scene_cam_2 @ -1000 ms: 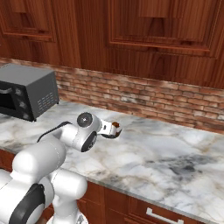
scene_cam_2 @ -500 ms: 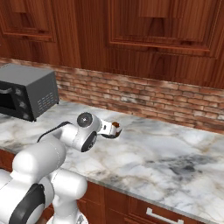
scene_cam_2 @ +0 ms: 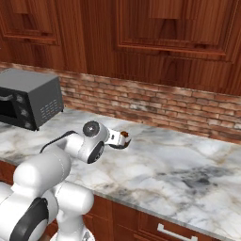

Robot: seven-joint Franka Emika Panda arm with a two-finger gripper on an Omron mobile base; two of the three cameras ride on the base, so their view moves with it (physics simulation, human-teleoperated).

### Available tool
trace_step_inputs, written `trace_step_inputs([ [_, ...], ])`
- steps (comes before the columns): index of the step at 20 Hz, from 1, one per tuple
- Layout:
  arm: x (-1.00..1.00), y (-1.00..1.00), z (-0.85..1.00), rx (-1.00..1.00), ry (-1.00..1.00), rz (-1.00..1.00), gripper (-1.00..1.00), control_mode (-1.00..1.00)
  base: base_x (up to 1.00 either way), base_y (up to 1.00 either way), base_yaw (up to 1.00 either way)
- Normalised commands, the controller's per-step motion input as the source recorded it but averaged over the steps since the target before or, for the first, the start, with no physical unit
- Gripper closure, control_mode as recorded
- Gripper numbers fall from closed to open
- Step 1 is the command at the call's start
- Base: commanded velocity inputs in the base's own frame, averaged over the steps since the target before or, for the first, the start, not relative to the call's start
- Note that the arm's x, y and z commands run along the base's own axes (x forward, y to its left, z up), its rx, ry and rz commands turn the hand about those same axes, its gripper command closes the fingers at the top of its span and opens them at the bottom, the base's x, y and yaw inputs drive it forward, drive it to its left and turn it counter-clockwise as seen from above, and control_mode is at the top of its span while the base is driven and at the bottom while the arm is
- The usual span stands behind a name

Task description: Take the chicken drumstick from the fridge and place it on the digital scale on the counter by the fridge. Wait a few seconds for a reading, then move it to the plate on the dining counter.

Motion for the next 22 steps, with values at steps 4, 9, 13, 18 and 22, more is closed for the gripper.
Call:
trace_step_inputs([
  [4,0.00,0.00,0.00,0.00,0.00,0.00,-1.00,-1.00,0.00,0.00,0.00],
  [9,0.00,0.00,0.00,0.00,0.00,0.00,-1.00,-1.00,0.00,0.00,0.00],
  [13,0.00,0.00,0.00,0.00,0.00,0.00,-1.00,-1.00,0.00,0.00,0.00],
  [18,0.00,0.00,0.00,0.00,0.00,0.00,-1.00,-1.00,0.00,0.00,0.00],
  [22,0.00,0.00,0.00,0.00,0.00,0.00,-1.00,-1.00,0.00,0.00,0.00],
])
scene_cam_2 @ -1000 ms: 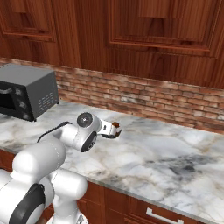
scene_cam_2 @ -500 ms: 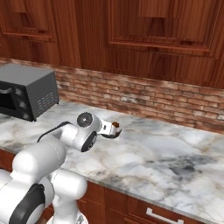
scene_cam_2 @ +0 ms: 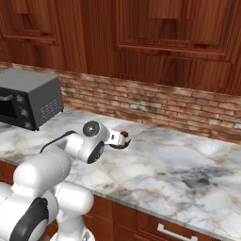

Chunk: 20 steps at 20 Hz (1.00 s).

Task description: Take the chicken drumstick from the fridge and place it on the digital scale on the counter by the fridge. Wait a few seconds for a reading, then move it to the plate on the dining counter.

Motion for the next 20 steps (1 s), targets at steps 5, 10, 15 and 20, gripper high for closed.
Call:
trace_step_inputs([
  [5,0.00,0.00,0.00,0.00,0.00,0.00,-1.00,-1.00,0.00,0.00,0.00],
  [10,0.06,-0.08,0.00,0.00,-0.01,0.00,-1.00,-1.00,0.00,0.00,0.00],
  [15,0.45,-0.28,0.00,0.00,-0.04,0.00,-1.00,-1.00,0.00,0.00,0.00],
  [20,0.54,-0.14,0.00,0.00,0.00,0.00,-1.00,-1.00,0.00,0.00,0.00],
])
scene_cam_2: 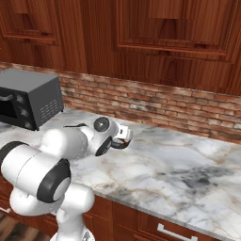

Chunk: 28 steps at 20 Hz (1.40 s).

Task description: Take the chicken drumstick from the fridge and place it on the digital scale on the counter by the fridge. Wait a few seconds for a reading, then move it to the plate on the dining counter.

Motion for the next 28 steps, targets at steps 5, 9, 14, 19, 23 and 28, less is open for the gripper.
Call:
trace_step_inputs([
  [5,0.49,0.00,-0.12,-0.01,0.02,0.00,-1.00,-1.00,0.00,0.00,0.00],
  [9,0.34,0.00,-0.29,0.00,0.10,0.00,-1.00,-1.00,0.00,0.00,0.00],
  [14,0.14,0.00,-0.27,0.00,0.04,0.00,-1.00,-1.00,0.00,0.00,0.00],
  [19,0.11,0.00,-0.17,0.00,0.04,0.00,-1.00,-1.00,0.00,0.00,0.00],
  [23,0.19,-0.01,-0.19,0.00,0.05,0.00,-1.00,-1.00,0.00,0.00,0.00],
  [28,0.25,-0.05,-0.16,0.00,0.05,0.00,-1.00,-1.00,0.00,0.00,0.00],
])
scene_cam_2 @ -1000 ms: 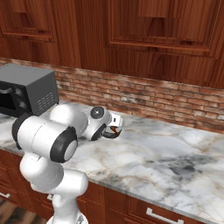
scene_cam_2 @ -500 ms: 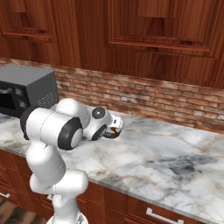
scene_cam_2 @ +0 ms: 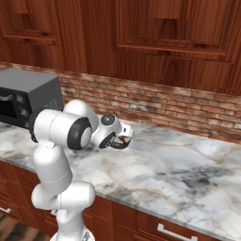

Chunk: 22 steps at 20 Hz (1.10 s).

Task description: Take the chicken drumstick from the fridge and place it on the digital scale on the counter by the fridge. Wait a few seconds for a reading, then move it to the plate on the dining counter.

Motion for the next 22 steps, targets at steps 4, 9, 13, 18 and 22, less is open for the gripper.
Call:
trace_step_inputs([
  [4,0.21,-0.05,-0.20,0.00,0.05,0.00,-1.00,-1.00,0.00,0.00,0.00],
  [9,0.18,-0.04,-0.20,0.00,0.01,0.00,-1.00,-1.00,0.00,0.00,0.00],
  [13,0.04,-0.01,-0.17,0.00,0.00,0.00,1.00,-1.00,0.00,0.00,0.00],
  [18,0.00,-0.01,-0.18,0.00,0.00,0.01,1.00,-1.00,0.00,0.00,0.00],
  [22,0.00,-0.06,-0.18,0.00,0.00,0.02,1.00,-1.00,0.00,0.00,0.00],
])
